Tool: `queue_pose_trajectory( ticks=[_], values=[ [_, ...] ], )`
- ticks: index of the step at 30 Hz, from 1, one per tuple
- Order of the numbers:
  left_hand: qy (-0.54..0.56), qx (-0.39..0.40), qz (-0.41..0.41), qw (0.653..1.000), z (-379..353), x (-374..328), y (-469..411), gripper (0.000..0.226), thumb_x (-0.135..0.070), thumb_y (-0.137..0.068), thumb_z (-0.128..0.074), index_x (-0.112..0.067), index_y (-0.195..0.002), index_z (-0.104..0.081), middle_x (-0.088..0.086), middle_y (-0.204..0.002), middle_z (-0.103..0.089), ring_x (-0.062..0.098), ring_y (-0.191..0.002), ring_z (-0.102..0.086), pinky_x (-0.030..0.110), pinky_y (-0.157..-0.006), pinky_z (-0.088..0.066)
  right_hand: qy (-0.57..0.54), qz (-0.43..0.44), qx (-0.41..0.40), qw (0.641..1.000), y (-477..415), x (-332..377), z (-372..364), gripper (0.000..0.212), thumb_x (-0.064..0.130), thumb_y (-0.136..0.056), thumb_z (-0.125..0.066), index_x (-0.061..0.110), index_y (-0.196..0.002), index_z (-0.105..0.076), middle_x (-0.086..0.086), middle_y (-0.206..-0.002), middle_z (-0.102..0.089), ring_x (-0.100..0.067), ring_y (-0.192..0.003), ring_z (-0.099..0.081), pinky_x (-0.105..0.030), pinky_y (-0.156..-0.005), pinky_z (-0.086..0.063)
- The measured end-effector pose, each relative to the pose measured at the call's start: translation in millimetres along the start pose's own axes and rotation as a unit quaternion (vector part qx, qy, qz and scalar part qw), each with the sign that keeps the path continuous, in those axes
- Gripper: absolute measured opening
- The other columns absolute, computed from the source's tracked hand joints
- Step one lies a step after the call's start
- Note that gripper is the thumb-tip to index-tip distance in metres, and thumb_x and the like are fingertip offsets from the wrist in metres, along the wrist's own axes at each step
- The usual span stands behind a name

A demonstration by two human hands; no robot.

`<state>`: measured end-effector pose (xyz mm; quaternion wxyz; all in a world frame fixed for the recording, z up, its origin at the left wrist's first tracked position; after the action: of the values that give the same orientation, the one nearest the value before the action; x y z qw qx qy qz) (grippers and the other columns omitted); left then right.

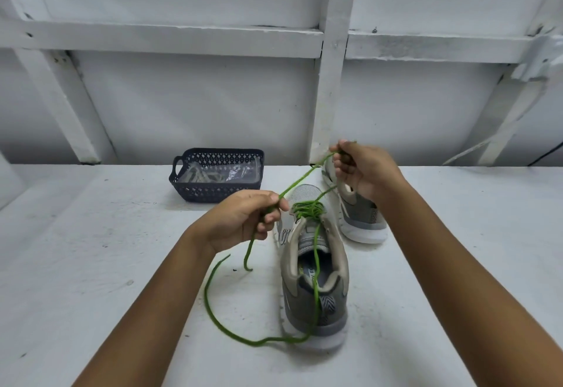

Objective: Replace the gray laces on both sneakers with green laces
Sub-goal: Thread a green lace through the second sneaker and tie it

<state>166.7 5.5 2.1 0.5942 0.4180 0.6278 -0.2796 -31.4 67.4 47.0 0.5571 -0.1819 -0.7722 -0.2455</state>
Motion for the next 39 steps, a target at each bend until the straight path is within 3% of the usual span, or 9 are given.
queue_pose_trajectory(
  ticks=[6,11,15,20,23,30,34,36,39],
  values=[
    [0.186,-0.044,-0.043,0.981,-7.8,-13.6,-9.7,0.021,-0.013,-0.097,-0.035,-0.009,-0.088,-0.054,-0.001,-0.059,-0.056,0.009,-0.048,-0.053,0.02,-0.046,-0.047,0.122,-0.108,0.082,0.983,12.1,-21.0,-10.2,0.026,0.016,-0.099,-0.042,-0.002,-0.092,-0.059,-0.009,-0.059,-0.063,-0.012,-0.044,-0.06,-0.018,-0.044,-0.05],
    [0.306,-0.076,-0.089,0.945,-6.4,-29.0,-21.9,0.022,-0.01,-0.099,-0.036,-0.008,-0.088,-0.054,0.01,-0.081,-0.073,0.017,-0.072,-0.071,0.028,-0.064,-0.059,0.299,-0.065,0.215,0.927,40.8,-26.9,-23.3,0.024,0.002,-0.093,-0.046,0.001,-0.106,-0.065,-0.004,-0.074,-0.059,-0.011,-0.054,-0.052,-0.019,-0.049,-0.045],
    [0.28,-0.085,-0.103,0.951,-7.4,-34.0,-28.9,0.021,-0.009,-0.099,-0.035,-0.007,-0.089,-0.053,0.015,-0.093,-0.072,0.022,-0.085,-0.072,0.034,-0.074,-0.058,0.416,0.033,0.23,0.879,49.8,-31.1,-30.1,0.022,0.018,-0.09,-0.061,0.001,-0.101,-0.07,0.002,-0.064,-0.054,-0.008,-0.054,-0.046,-0.017,-0.05,-0.04],
    [0.223,-0.114,-0.066,0.966,-6.9,-22.5,-29.6,0.021,-0.017,-0.098,-0.041,-0.006,-0.101,-0.059,0.012,-0.094,-0.072,0.019,-0.08,-0.071,0.03,-0.061,-0.058,0.366,0.073,0.168,0.912,45.6,-25.3,-32.4,0.018,0.016,-0.094,-0.055,0.005,-0.084,-0.065,0.0,-0.064,-0.06,-0.001,-0.045,-0.052,-0.013,-0.044,-0.042],
    [0.147,-0.089,-0.02,0.985,-5.8,-3.4,-24.9,0.028,-0.018,-0.097,-0.044,-0.004,-0.115,-0.06,0.012,-0.102,-0.068,0.02,-0.088,-0.067,0.032,-0.071,-0.058,0.342,0.09,0.129,0.926,38.8,-16.8,-28.4,0.023,0.015,-0.095,-0.053,0.009,-0.075,-0.061,-0.001,-0.064,-0.06,-0.003,-0.045,-0.053,-0.014,-0.044,-0.042],
    [0.056,-0.035,-0.001,0.998,-13.2,9.2,-11.9,0.027,-0.016,-0.072,-0.064,-0.005,-0.096,-0.07,0.004,-0.077,-0.069,0.011,-0.067,-0.065,0.024,-0.07,-0.056,0.322,0.095,0.106,0.936,28.8,-12.8,-23.9,0.024,0.016,-0.096,-0.053,0.011,-0.074,-0.061,-0.001,-0.064,-0.06,-0.007,-0.05,-0.053,-0.014,-0.045,-0.042],
    [0.026,-0.063,-0.006,0.998,-13.5,9.7,-11.0,0.016,-0.007,-0.077,-0.065,-0.005,-0.091,-0.07,0.001,-0.072,-0.07,0.01,-0.064,-0.063,0.024,-0.07,-0.055,0.317,0.088,0.106,0.938,26.8,-18.7,-25.8,0.023,0.019,-0.096,-0.052,0.011,-0.078,-0.063,-0.002,-0.068,-0.061,-0.008,-0.052,-0.054,-0.015,-0.046,-0.041],
    [0.027,-0.111,-0.016,0.993,-12.6,11.4,-11.0,0.011,-0.002,-0.083,-0.062,-0.005,-0.092,-0.068,0.0,-0.07,-0.07,0.01,-0.064,-0.063,0.021,-0.064,-0.055,0.368,0.105,0.081,0.92,27.2,-22.2,-23.9,0.026,0.026,-0.096,-0.051,0.009,-0.082,-0.066,-0.003,-0.072,-0.063,-0.009,-0.056,-0.053,-0.019,-0.05,-0.041],
    [0.04,-0.184,-0.036,0.981,-9.4,17.9,-10.8,0.009,-0.003,-0.087,-0.06,-0.009,-0.087,-0.068,-0.002,-0.067,-0.07,0.008,-0.062,-0.064,0.018,-0.061,-0.054,0.539,0.159,0.066,0.825,30.5,-30.6,-17.0,0.044,0.036,-0.096,-0.048,0.002,-0.074,-0.062,-0.011,-0.067,-0.057,-0.015,-0.058,-0.046,-0.026,-0.051,-0.032]
  ],
)
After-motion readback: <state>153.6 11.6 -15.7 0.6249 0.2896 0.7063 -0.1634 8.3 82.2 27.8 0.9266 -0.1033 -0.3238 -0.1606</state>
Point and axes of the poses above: each hand's wrist, its own y-axis away from the middle knuckle, its own z-axis out of the back of the hand, x = y × z, the point moved 1 cm from there along -y, towards the middle knuckle
